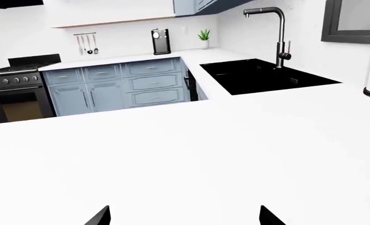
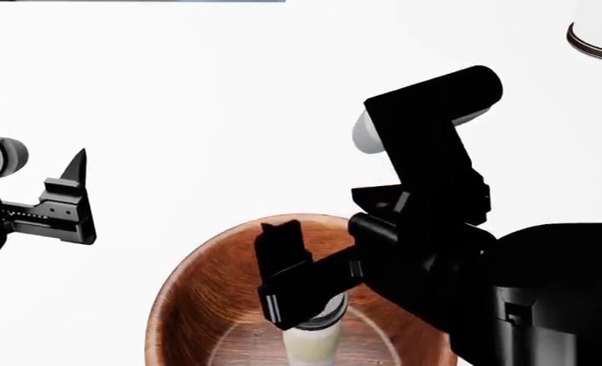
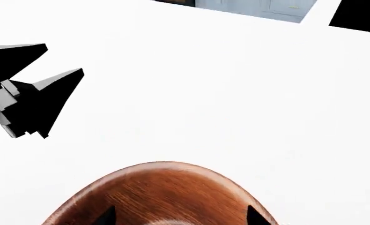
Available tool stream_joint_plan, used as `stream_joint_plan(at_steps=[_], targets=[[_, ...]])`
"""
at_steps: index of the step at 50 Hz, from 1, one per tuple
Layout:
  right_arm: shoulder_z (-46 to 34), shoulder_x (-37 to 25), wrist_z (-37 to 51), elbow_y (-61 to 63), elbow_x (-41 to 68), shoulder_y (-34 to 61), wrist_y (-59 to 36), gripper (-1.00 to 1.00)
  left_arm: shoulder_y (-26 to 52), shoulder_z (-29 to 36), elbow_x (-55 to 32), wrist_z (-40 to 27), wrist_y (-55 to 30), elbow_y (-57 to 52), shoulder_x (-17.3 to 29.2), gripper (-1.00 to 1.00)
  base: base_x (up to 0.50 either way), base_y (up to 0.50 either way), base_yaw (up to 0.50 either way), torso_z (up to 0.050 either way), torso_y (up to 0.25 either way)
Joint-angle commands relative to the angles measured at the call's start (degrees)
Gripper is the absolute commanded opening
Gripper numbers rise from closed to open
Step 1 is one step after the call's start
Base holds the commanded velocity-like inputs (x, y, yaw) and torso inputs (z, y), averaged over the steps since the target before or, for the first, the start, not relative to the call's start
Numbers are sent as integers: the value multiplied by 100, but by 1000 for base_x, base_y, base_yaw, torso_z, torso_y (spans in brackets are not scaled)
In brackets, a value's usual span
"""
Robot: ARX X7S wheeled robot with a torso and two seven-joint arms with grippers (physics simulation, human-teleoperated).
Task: Place the cup inside the bowl on the dining table and move the bowl to any counter.
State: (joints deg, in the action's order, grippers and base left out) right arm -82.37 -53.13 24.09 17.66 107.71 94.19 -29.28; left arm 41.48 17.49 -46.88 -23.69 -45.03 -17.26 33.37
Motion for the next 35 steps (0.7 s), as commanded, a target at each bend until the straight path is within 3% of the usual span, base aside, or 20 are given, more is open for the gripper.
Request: stream_joint_plan(at_steps=[1,6,21,35], targets=[[214,-278,87,-29,116,533,-285,100,13,20,-18,-27,-25,-34,-5,100,0,0,0,0,0],[197,-642,-15,-57,18,711,-596,100,3,68,28,-6,10,12,-32,100,0,0,0,0,0],[103,-2126,63,437,470,154,-260,100,-60,105,-3,13,44,-81,-44,100,0,0,0,0,0],[-165,-2009,6,459,449,-337,-59,100,-94,120,-5,26,65,-63,-28,100,0,0,0,0,0]])
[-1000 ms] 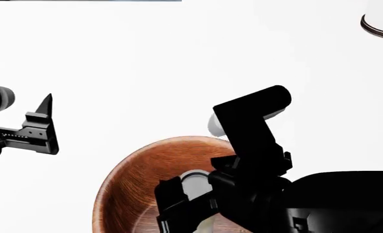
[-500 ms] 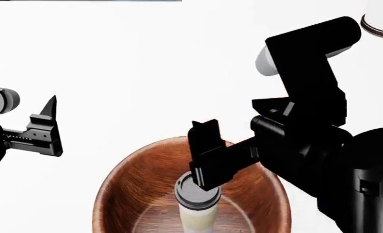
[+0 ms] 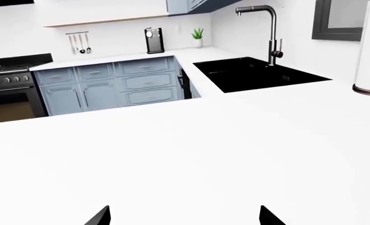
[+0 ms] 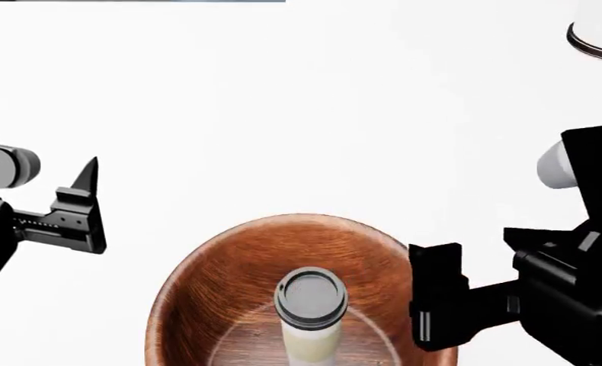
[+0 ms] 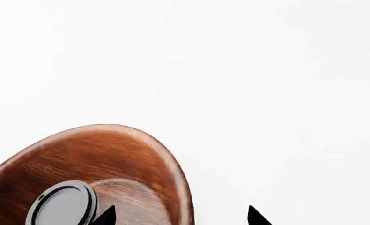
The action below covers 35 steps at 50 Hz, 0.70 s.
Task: Place the cup inside the bowl on the dining table and move the bowl to any counter.
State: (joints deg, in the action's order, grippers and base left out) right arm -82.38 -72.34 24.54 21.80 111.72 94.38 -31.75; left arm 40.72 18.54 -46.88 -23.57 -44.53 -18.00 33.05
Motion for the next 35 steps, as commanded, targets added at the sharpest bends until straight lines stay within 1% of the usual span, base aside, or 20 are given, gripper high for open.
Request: stream_joint_plan(at_steps=[1,5,6,14,24,27,35], targets=[[-164,-59,-55,36,75,-363,190,100,-6,28,9,6,18,27,-16,100,0,0,0,0,0],[-139,58,-105,-47,264,-339,159,100,20,34,8,-10,5,40,-29,100,0,0,0,0,0],[-174,122,-131,-67,210,-290,-39,100,3,23,-9,7,13,28,-13,100,0,0,0,0,0],[-173,388,-57,-378,413,-273,-57,100,-69,29,-36,89,49,28,36,100,0,0,0,0,0],[-292,819,-221,-1016,251,-459,10,100,-75,41,-44,96,60,43,30,100,0,0,0,0,0],[-307,936,-201,-1147,273,-497,43,100,-73,84,-16,65,63,51,-24,100,0,0,0,0,0],[-402,1216,-197,-1372,244,-656,77,100,-98,30,-110,63,35,-15,18,100,0,0,0,0,0]])
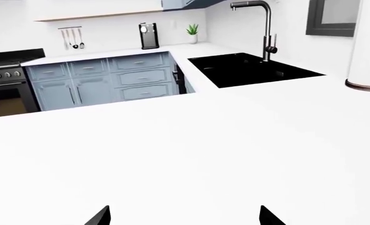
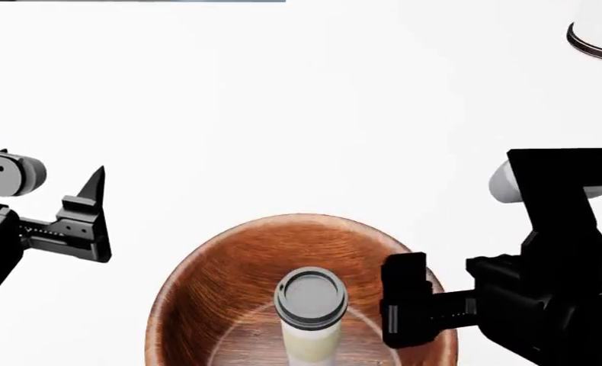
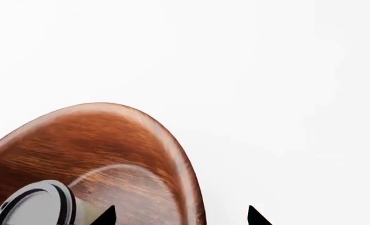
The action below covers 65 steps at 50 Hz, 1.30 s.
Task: Place the cup inside the bowl on the dining table and move the bowl to any counter.
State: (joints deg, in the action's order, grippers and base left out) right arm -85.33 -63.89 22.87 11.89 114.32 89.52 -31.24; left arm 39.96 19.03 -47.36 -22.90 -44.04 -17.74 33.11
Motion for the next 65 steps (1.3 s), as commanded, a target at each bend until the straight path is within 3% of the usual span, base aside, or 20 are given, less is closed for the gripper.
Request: stream_joint_plan(at_steps=[1,38,39,65], targets=[[-116,392,-43,-396,-16,-189,28,100,-33,-36,-68,13,0,-37,35,100,0,0,0,0,0],[-177,452,-159,-514,-152,-350,-29,100,-19,26,-44,10,39,13,14,100,0,0,0,0,0],[-168,449,-167,-501,-169,-353,-12,-100,-19,26,-44,10,39,13,14,100,0,0,0,0,0],[152,524,-110,-730,123,-138,205,-100,-59,70,-28,4,99,26,-20,100,0,0,0,0,0]])
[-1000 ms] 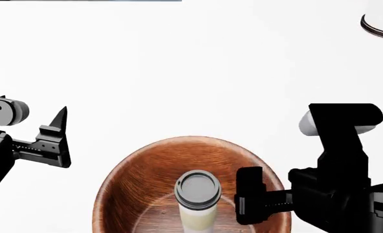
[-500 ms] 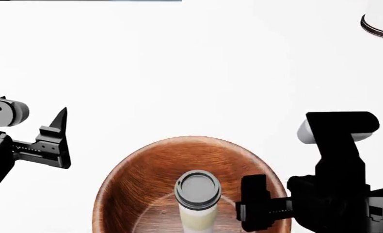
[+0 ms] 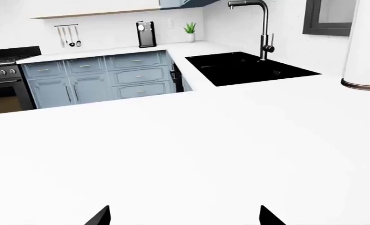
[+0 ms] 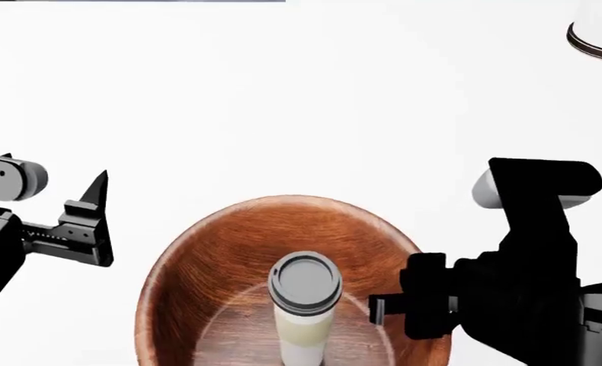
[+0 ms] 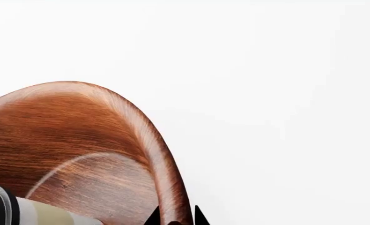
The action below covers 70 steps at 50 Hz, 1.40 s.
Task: Place the cup inside the bowl on the dining table and move the bowl to any counter.
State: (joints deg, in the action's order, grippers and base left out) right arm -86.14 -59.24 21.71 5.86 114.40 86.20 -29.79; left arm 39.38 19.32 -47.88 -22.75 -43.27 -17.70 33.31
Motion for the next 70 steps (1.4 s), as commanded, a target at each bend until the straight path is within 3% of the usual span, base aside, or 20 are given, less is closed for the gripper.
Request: stream_joint_plan(at_steps=[1,34,39,70], targets=[[240,70,10,-141,127,222,36,-100,-1,35,17,-14,19,19,-36,100,0,0,0,0,0],[544,-81,82,-720,186,1479,-984,-100,-66,-127,-38,-7,142,51,83,100,0,0,0,0,1],[692,-146,-7,-734,-17,1357,-484,-100,-62,-122,-48,-30,132,46,66,100,0,0,0,0,0],[690,-130,-78,-636,155,1354,-792,-100,-37,-192,-155,-73,95,-71,152,100,-258,111,0,0,0]])
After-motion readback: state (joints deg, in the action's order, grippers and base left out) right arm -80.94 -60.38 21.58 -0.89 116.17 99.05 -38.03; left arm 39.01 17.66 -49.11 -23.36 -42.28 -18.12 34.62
